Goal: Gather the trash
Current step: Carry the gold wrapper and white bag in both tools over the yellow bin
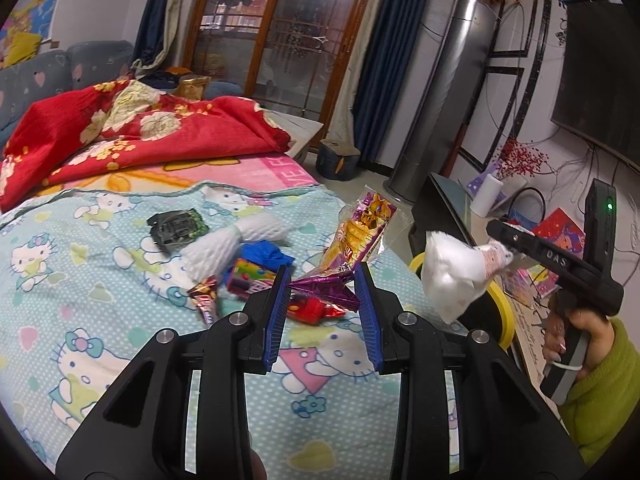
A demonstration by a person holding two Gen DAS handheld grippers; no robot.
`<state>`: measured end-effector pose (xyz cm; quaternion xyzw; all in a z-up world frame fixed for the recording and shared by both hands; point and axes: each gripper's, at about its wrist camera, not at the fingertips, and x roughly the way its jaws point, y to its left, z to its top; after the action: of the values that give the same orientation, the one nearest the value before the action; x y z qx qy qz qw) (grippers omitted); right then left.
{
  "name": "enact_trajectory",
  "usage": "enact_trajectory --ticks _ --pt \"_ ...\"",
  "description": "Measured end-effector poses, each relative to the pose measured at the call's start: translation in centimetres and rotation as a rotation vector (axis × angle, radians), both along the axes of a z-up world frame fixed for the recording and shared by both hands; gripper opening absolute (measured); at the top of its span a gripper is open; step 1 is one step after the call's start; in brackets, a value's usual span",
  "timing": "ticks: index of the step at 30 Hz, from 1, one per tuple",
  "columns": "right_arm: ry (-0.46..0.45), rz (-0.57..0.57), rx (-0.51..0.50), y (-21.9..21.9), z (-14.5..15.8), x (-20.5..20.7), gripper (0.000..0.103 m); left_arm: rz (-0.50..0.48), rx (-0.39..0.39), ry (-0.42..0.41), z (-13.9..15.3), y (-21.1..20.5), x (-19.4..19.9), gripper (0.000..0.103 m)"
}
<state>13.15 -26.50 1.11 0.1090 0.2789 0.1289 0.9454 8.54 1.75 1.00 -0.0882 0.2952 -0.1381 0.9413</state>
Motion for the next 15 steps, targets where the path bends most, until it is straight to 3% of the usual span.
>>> enact_trajectory --ticks 15 --pt "-0.034 -0.125 0.009 -4.7 0.1 -0.1 0.054 -0.084 0.012 0.022 -0.6 -4.4 0.7 0.026"
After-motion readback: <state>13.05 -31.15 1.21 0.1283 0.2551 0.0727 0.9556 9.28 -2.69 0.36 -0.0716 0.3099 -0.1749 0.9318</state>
